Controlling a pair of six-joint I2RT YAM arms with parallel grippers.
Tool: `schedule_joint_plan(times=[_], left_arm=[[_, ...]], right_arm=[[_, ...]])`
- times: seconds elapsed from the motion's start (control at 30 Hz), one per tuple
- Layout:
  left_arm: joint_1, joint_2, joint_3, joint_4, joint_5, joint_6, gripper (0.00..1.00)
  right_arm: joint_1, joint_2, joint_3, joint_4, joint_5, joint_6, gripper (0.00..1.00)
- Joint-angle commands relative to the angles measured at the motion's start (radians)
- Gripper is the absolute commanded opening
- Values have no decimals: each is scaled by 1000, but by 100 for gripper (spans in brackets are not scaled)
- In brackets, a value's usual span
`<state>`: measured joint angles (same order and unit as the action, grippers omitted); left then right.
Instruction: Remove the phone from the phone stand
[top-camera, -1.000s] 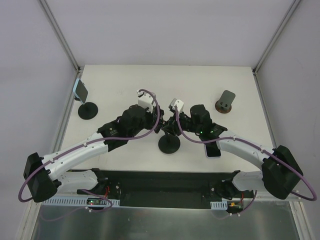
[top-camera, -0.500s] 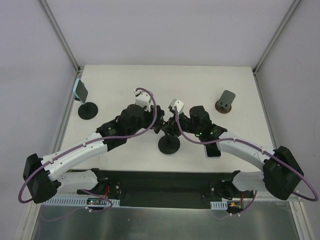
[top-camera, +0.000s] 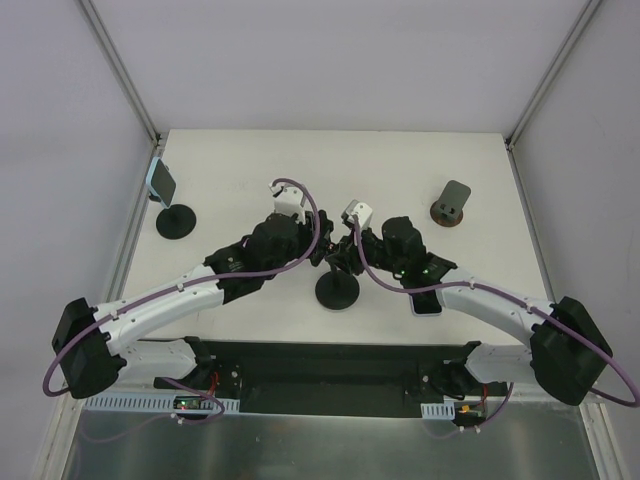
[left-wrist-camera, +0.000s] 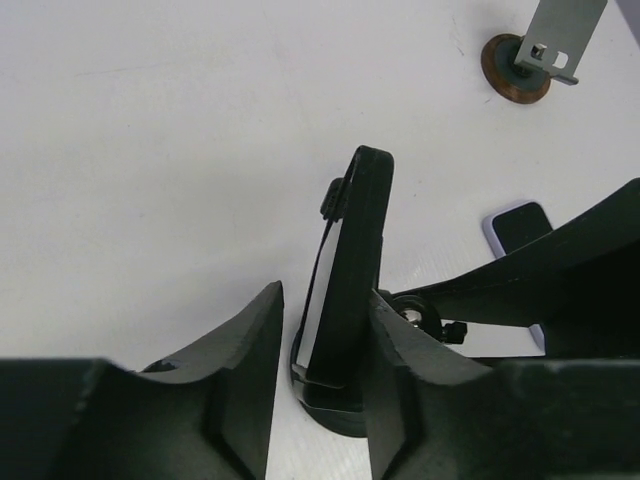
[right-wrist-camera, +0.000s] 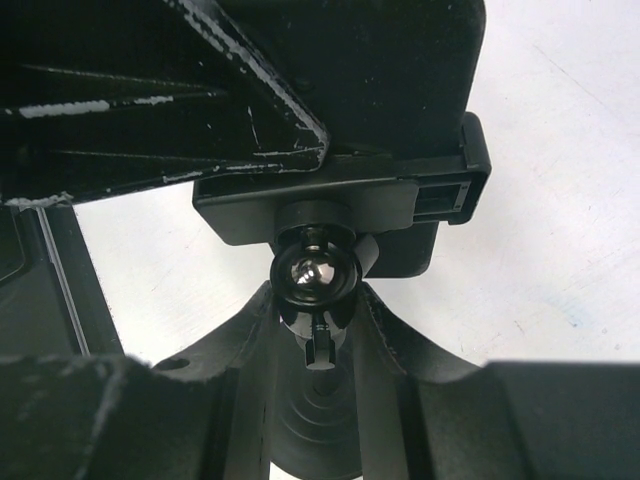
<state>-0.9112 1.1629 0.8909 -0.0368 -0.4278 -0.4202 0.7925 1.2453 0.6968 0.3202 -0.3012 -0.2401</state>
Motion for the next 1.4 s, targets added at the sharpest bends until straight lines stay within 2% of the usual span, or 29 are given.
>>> schedule_joint_plan(times=[0.0, 0.03, 0.07, 0.13, 0.37, 0.53, 0.63, 0.8, 0.83, 0.87, 0.93, 0.97, 1.03, 1.07, 1.1, 1.27, 1.37], left_arm=[[0, 23, -24, 29, -49, -17, 28], [0, 26, -26, 31, -49, -14, 23], [0, 24, -29, 32, -51, -12, 11], [0, 18, -33, 32, -87, 3, 0], [26, -72, -53, 31, -218, 121, 0], [113, -100, -66, 31, -250, 181, 0], [121, -94, -67, 31, -287, 224, 0], [115, -106, -67, 28, -171, 164, 0], [107, -104, -67, 28, -137, 153, 0], [85, -103, -67, 28, -126, 144, 0], [51, -94, -63, 29, -126, 138, 0], [34, -82, -53, 29, -129, 139, 0], [-14, -68, -44, 31, -127, 150, 0], [-24, -65, -37, 31, -115, 152, 0], [-43, -63, -32, 29, -106, 159, 0], [-78, -60, -7, 29, -22, 175, 0], [-95, -54, 6, 29, 4, 198, 0]], right_arm=[[14, -30, -16, 40, -38, 28, 1], [17, -30, -19, 40, -39, 28, 1], [16, -32, -22, 40, -41, 27, 1], [17, -38, -33, 39, -38, 19, 1], [16, -56, -54, -32, -76, -25, 1], [19, -76, -92, -55, -84, -34, 1], [19, -99, -106, -70, -75, -41, 1], [19, -110, -82, -84, -76, -36, 2], [19, -109, -74, -84, -78, -34, 7], [19, -106, -66, -84, -82, -33, 24], [17, -104, -39, -84, -87, -27, 42], [19, -103, -31, -84, -87, -25, 62], [19, -106, -13, -78, -76, -21, 77], [19, -109, -10, -72, -64, -19, 90], [19, -109, -8, -58, -35, -18, 97], [17, -83, 44, -65, 36, -36, 96], [16, -58, 96, -110, 5, -65, 96]])
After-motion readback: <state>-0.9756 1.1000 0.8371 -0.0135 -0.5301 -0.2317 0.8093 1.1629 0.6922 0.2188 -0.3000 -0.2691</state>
